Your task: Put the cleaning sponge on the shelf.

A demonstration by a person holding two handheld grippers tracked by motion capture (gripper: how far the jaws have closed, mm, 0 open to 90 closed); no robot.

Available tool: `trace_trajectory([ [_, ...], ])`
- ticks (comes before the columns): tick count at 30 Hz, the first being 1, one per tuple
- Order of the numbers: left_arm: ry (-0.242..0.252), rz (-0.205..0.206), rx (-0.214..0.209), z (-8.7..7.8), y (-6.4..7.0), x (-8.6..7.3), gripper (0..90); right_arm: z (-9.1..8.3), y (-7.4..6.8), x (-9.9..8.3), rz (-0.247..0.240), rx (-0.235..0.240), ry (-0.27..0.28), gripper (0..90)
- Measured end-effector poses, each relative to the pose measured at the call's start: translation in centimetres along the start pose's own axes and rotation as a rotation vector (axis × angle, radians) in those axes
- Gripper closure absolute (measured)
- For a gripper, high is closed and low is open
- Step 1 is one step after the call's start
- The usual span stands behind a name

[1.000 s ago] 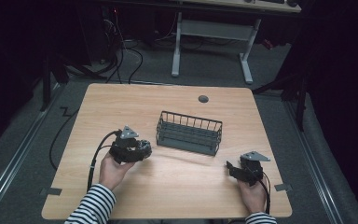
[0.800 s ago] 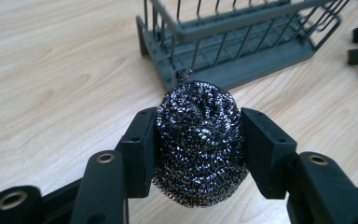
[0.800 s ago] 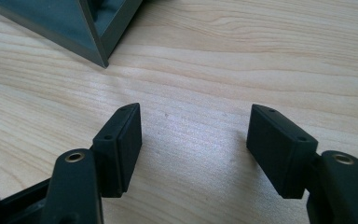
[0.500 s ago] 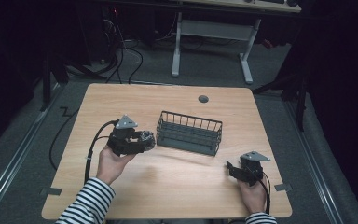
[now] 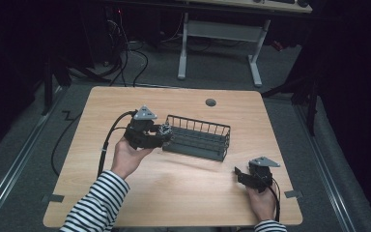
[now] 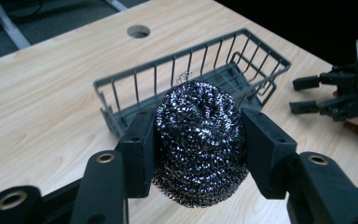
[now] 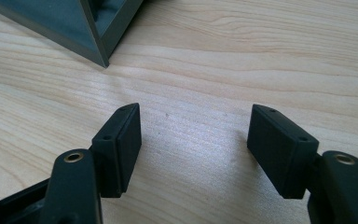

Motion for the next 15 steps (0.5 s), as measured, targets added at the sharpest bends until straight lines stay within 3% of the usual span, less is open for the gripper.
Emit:
trace_trajectory([
  [15,-0.003,0.019,-0.007,3.0,0.7,2.8,49.1,0.0,0.0,0.0,0.0,0.0,0.0,35.2],
])
Point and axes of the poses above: each handheld gripper's, and its own axes: z roughly forward along the jaws, x roughly out of its top, y roughly to its right, the point moved 6 cm from there along z, roughly forward along the jaws, and after that the axes turned 8 degrees about x, right-handed, at the moved point
